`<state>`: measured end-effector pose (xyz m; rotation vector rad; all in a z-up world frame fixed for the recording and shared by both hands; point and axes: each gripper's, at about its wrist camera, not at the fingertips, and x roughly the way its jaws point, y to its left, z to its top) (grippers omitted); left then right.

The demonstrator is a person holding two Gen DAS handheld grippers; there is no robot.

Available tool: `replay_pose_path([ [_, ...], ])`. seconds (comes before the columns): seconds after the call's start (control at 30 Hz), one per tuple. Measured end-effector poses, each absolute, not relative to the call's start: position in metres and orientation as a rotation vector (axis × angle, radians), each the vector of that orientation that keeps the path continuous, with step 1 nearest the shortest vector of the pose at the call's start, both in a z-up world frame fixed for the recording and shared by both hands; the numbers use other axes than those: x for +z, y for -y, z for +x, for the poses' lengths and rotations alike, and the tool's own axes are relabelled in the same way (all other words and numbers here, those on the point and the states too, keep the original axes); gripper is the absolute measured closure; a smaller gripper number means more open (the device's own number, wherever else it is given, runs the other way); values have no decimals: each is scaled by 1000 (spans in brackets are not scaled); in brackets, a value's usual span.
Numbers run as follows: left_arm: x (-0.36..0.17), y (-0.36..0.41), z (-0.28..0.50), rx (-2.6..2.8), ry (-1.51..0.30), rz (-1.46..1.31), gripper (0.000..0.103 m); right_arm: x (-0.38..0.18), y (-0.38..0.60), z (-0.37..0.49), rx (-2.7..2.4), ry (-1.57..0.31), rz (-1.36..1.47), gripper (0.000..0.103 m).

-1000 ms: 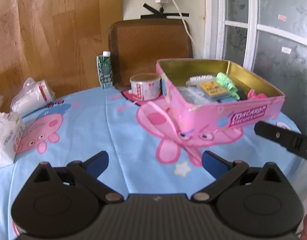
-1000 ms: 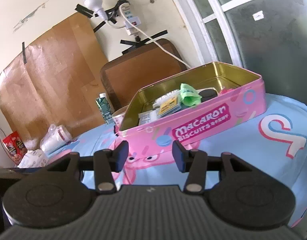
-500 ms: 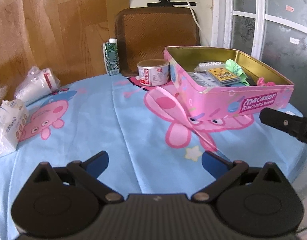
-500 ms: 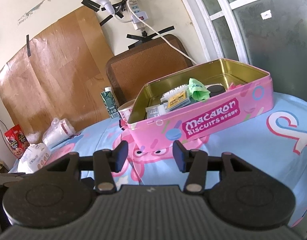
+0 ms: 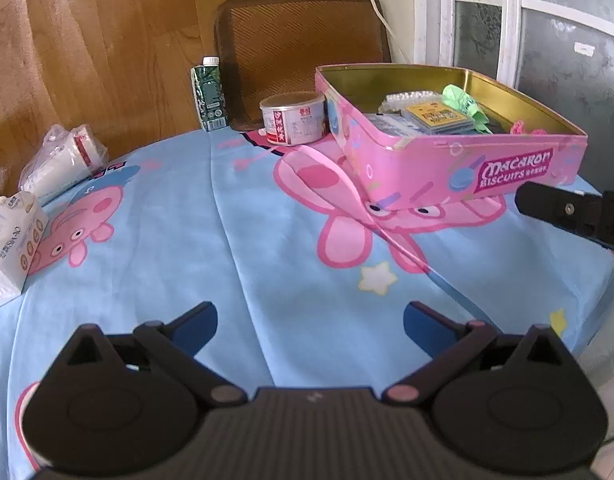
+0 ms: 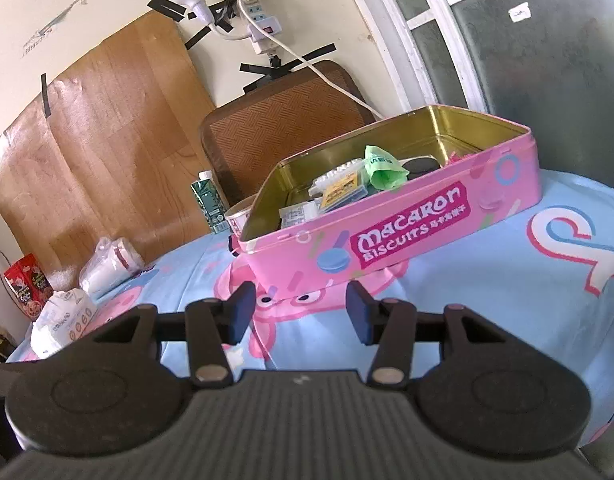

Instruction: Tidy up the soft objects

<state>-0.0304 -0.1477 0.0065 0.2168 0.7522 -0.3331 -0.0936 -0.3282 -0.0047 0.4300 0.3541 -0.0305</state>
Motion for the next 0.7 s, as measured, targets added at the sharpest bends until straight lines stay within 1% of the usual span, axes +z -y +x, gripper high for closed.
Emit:
replay_pose_path([
  [0.4,0,158,-32,-375,-794,241,0,-6,333,-93,-44,-359,447,49],
  [0.7,0,160,-35,-371,-785,251,0,-5,331,-94,-45,-359,447,47],
])
